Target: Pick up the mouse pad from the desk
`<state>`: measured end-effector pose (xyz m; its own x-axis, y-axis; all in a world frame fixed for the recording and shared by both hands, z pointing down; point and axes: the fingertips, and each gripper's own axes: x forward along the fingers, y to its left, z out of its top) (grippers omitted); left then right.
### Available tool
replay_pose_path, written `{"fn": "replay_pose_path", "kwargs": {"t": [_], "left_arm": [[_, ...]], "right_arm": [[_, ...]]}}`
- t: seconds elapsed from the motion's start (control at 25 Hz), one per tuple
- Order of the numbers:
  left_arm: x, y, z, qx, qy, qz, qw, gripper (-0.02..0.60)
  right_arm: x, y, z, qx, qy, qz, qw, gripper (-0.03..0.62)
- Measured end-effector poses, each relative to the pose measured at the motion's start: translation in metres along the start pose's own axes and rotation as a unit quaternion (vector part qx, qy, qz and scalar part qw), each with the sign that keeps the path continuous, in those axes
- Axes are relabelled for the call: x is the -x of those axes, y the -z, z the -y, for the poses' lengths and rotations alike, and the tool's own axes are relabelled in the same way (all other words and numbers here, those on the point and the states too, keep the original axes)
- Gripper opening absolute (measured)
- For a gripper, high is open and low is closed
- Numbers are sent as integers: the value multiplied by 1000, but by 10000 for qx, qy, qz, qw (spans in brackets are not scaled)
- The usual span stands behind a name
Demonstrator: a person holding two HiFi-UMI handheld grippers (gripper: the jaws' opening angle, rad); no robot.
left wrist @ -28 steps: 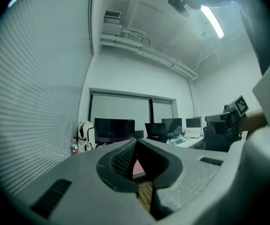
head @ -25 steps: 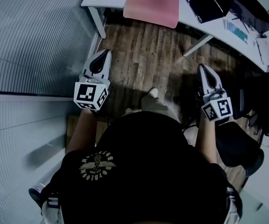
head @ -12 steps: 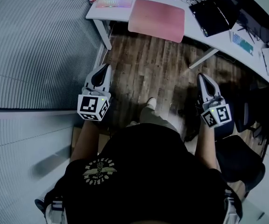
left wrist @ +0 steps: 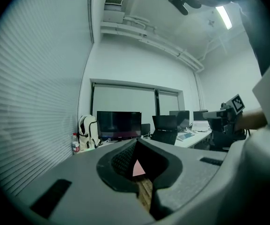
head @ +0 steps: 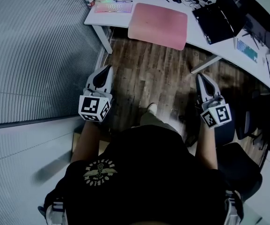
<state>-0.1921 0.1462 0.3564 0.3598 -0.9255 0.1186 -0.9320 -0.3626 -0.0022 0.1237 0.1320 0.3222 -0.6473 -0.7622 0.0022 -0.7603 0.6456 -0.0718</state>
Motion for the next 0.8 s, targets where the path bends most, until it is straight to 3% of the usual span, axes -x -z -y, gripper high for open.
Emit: {"fn": "replay_pose_path", "kwargs": {"t": [0.8], "left_arm": [[-142,-46,9,-237,-80,54,9997,6]], "right_arm": [[-62,-17,138,-103,-139,273,9995,2]]}}
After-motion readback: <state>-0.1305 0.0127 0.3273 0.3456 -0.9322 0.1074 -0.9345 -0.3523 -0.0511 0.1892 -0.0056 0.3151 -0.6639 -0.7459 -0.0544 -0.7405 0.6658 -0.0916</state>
